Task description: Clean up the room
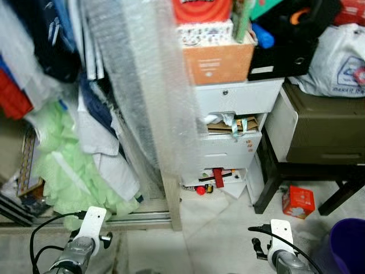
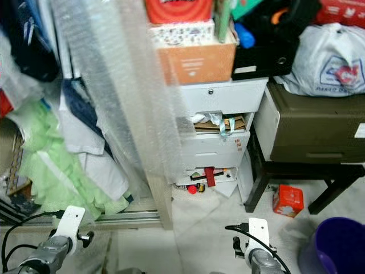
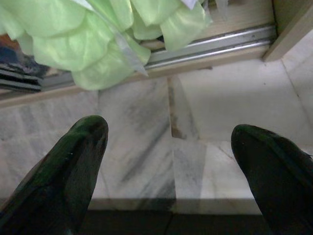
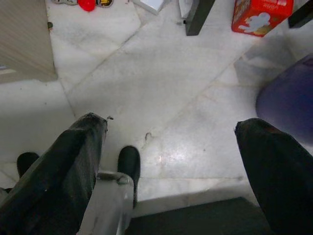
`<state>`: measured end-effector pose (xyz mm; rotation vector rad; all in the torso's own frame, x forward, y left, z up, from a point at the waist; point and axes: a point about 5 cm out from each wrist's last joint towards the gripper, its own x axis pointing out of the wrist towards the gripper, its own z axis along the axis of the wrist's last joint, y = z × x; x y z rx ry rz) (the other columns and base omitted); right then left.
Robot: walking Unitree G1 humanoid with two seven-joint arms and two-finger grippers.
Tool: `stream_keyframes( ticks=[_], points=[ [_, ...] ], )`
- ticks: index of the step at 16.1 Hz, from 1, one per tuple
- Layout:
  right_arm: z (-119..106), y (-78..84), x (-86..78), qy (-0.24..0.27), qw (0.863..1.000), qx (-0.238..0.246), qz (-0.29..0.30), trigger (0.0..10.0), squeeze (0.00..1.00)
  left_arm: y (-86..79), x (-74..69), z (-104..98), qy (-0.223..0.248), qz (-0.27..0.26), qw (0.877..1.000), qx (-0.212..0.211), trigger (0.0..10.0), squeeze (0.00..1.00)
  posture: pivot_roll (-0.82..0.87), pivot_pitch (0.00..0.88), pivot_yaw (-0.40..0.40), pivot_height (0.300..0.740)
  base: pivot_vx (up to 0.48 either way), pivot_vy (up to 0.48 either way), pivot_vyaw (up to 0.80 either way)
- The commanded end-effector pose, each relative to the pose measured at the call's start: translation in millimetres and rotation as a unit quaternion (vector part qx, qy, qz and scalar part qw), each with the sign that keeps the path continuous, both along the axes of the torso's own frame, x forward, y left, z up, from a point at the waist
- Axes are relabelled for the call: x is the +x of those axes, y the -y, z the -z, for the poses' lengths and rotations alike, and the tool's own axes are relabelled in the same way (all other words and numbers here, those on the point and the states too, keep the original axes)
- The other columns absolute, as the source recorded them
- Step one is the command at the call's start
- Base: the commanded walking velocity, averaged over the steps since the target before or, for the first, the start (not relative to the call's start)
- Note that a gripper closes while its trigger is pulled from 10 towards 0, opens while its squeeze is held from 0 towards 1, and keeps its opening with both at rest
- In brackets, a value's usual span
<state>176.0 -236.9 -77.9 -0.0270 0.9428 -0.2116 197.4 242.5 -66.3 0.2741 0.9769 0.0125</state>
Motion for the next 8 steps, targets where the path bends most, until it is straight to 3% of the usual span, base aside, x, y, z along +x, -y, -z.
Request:
stream_keyframes(
  ticks=[1, 2, 8],
  points=[
    [-1.2, -1.0, 2.6, 0.007, 1.0, 0.001, -0.002, 10.0, 0.0, -1.9, 5.8, -3.9, 0.012, 0.002, 1.0, 0.003, 10.0, 0.0, -0.07, 0.0, 0.064, 0.74, 0.281, 0.0, 0.0],
    [-1.2, -0.9, 2.6, 0.006, 1.0, 0.001, -0.003, 10.0, 0.0, -1.5, 6.1, -4.0, 0.013, 0.001, 1.0, 0.003, 10.0, 0.0, -0.07, 0.0, 0.062, 0.74, 0.277, 0.0, 0.0],
    [-2.0, 0.1, 3.9, 0.007, 1.0, -0.003, -0.005, 10.0, 0.0, -0.4, 6.5, -3.7, 0.011, -0.006, 1.0, -0.002, 10.0, 0.0, -0.07, 0.0, 0.061, 0.74, 0.0, 0.0, -0.07]
  ],
)
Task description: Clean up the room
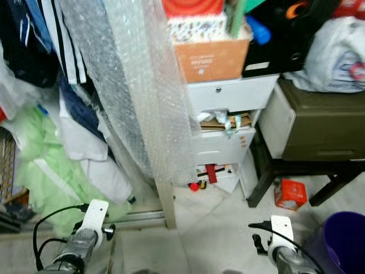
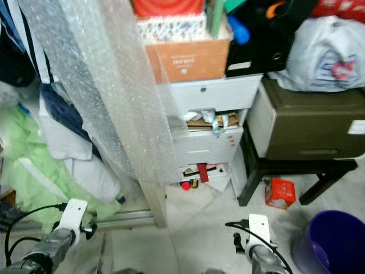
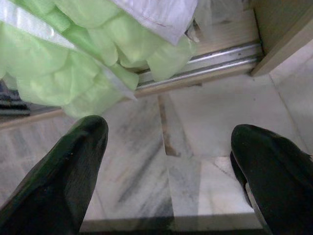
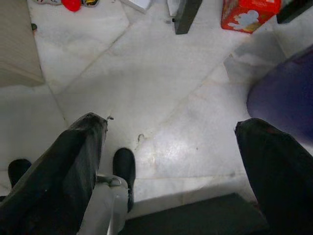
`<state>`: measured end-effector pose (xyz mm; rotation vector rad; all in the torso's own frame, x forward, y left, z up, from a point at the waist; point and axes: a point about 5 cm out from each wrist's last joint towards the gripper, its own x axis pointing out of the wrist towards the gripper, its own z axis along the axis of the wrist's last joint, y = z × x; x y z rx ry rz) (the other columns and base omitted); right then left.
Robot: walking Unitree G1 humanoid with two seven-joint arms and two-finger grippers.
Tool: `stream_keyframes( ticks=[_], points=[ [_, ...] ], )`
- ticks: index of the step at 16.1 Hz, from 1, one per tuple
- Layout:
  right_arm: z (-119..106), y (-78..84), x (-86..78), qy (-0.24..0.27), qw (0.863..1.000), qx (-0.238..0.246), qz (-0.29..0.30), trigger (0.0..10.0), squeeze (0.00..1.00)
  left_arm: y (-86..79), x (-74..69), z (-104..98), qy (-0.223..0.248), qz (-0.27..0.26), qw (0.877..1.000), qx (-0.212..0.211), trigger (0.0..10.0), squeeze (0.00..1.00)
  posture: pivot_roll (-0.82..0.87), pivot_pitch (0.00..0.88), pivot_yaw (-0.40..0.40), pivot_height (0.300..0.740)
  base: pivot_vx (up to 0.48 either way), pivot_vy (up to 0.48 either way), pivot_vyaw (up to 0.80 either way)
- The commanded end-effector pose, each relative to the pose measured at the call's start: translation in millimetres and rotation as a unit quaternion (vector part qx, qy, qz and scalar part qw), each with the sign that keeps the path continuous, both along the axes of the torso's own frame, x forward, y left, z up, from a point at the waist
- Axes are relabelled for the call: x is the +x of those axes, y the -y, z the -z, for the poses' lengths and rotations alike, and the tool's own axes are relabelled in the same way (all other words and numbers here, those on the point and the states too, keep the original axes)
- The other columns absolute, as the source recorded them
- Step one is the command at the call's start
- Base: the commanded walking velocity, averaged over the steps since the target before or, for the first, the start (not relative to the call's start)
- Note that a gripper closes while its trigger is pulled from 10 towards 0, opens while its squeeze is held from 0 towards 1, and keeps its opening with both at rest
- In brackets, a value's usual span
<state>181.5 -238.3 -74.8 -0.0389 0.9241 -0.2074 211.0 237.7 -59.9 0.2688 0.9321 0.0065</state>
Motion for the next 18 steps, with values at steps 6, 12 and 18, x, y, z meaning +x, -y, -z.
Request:
stream_keyframes(
  ticks=[6, 12, 18],
  points=[
    [1.5, -2.1, -2.0, -0.002, 1.0, 0.003, -0.001, 10.0, 0.0, -5.0, -6.1, 2.2, -0.01, -0.01, 1.0, -0.002, 10.0, 0.0, -0.07, 0.0, 0.062, 0.74, 0.0, 0.099, 0.0],
    [1.2, -1.9, -1.7, -0.001, 1.0, 0.0, -0.004, 10.0, 0.0, -4.6, -6.3, 2.4, -0.011, -0.008, 1.0, -0.002, 10.0, 0.0, -0.07, 0.0, 0.061, 0.74, 0.0, 0.454, 0.0],
    [1.0, -2.1, -1.4, -0.001, 1.0, -0.002, -0.012, 10.0, 0.0, -5.0, -6.3, 2.3, -0.01, -0.005, 1.0, 0.0, 10.0, 0.0, -0.07, 0.0, 0.06, 0.74, 0.0, 0.479, 0.0]
  ],
)
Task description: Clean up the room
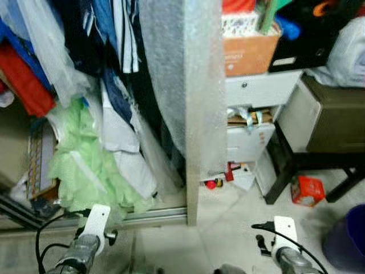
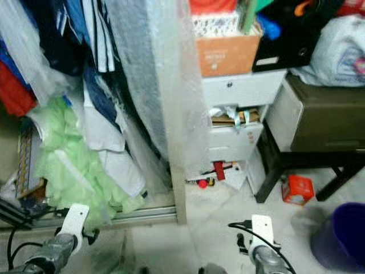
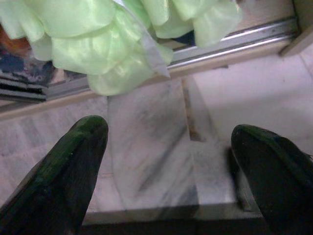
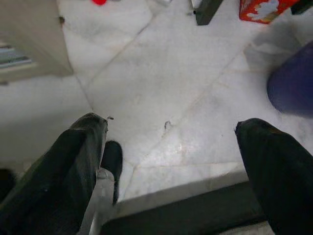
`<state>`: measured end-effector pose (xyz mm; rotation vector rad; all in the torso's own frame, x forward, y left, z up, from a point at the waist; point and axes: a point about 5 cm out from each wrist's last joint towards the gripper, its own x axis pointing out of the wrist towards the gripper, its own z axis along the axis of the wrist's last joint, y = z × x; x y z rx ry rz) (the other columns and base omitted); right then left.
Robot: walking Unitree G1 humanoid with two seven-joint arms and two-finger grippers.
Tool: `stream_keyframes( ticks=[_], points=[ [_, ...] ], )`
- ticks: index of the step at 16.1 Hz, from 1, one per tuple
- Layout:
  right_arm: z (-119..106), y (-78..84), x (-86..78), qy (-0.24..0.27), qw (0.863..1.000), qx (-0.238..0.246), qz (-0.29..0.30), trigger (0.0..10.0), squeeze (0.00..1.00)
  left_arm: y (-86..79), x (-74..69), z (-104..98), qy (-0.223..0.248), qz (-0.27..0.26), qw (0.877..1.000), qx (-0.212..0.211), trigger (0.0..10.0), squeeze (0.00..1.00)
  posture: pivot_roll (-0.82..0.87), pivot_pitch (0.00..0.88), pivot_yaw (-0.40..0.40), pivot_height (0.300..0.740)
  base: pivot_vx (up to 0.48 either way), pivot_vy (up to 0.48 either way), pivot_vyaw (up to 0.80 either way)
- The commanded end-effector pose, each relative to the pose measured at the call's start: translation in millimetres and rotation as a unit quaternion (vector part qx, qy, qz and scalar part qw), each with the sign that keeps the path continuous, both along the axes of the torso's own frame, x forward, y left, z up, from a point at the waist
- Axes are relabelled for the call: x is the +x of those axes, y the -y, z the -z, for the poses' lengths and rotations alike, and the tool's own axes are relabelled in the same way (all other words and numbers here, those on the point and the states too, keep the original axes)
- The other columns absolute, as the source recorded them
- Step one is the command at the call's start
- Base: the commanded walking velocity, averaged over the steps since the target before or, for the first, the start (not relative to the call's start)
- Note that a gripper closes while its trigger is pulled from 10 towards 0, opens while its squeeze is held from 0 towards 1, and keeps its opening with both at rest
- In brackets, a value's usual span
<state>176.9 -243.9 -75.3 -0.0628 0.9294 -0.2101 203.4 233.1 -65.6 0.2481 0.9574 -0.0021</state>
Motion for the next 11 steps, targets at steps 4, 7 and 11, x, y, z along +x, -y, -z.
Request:
stream_keyframes(
  ticks=[4, 7, 11],
  points=[
    [0.5, -7.8, 3.4, 0.002, 1.0, 0.007, -0.012, 10.0, 0.0, -9.8, 1.5, -3.6, 0.003, -0.002, 1.0, 0.012, 10.0, 0.0, -0.07, 0.0, 0.06, 0.74, 0.0, 0.475, 0.0],
    [0.0, -7.2, 3.9, 0.002, 1.0, 0.005, -0.017, 10.0, 0.0, -9.4, 1.9, -3.7, 0.003, 0.0, 1.0, 0.016, 10.0, 0.0, -0.07, 0.0, 0.056, 0.74, 0.0, 0.476, 0.0],
    [-0.4, -6.6, 4.2, 0.003, 1.0, 0.002, -0.021, 10.0, 0.0, -8.7, 2.6, -4.0, 0.008, 0.003, 1.0, 0.018, 10.0, 0.0, -0.06, 0.0, 0.051, 0.74, 0.0, 0.351, 0.0]
  ],
)
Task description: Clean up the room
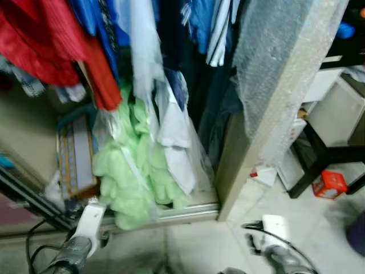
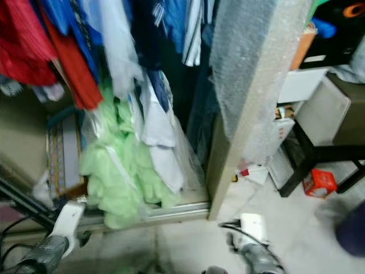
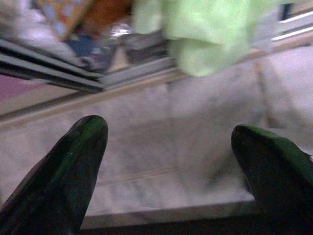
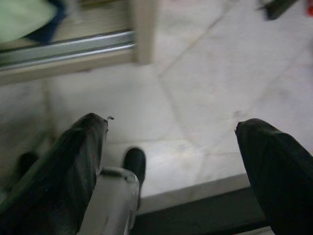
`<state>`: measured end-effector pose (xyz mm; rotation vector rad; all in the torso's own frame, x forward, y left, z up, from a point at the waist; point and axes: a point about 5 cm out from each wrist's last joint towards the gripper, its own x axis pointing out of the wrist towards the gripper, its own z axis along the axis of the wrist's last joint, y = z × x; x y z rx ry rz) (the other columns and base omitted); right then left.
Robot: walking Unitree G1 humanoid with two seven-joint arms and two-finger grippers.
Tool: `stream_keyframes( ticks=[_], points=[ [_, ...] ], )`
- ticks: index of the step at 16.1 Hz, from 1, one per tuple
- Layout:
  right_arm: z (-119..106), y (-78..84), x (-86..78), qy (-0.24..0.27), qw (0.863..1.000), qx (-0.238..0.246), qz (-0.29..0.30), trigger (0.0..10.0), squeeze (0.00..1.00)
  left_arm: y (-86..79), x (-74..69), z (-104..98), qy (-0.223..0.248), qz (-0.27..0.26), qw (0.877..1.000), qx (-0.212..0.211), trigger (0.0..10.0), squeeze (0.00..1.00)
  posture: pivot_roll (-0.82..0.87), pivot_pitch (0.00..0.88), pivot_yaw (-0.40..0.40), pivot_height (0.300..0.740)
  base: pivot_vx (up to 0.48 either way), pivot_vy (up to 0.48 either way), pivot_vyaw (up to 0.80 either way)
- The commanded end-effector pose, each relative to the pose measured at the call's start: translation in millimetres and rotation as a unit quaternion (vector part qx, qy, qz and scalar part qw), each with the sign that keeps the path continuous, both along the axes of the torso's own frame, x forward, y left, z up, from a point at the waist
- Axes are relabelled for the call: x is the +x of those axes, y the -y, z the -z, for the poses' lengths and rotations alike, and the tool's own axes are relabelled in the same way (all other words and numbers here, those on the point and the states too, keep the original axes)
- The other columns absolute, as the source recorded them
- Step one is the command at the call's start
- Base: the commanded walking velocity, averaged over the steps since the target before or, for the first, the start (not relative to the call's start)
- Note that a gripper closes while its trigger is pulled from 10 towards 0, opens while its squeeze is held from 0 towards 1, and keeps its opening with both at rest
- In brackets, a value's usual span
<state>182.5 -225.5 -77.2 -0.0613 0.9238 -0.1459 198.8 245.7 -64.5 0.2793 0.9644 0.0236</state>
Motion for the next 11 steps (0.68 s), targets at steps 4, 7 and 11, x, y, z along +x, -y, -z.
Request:
stream_keyframes(
  ticks=[4, 7, 11],
  points=[
    [-2.5, 12.0, -1.2, 0.001, 1.0, -0.015, 0.003, 10.0, 0.0, 4.8, 7.0, -2.7, 0.011, 0.008, 1.0, -0.007, 10.0, 0.0, -0.06, 0.0, 0.05, 0.74, 0.0, 0.0, 0.0],
    [-2.8, 12.0, -0.8, 0.003, 1.0, -0.016, 0.004, 10.0, 0.0, 4.1, 7.2, -2.9, 0.009, 0.009, 1.0, -0.002, 10.0, 0.0, -0.06, 0.0, 0.051, 0.74, 0.0, 0.0, 0.0],
    [-4.5, 13.8, 0.3, 0.022, 0.999, -0.026, 0.027, 10.0, 0.0, 4.1, 7.8, -3.3, 0.012, 0.008, 1.0, -0.004, 10.0, 0.0, -0.06, 0.0, 0.053, 0.74, 0.0, 0.0, 0.0]
  ],
)
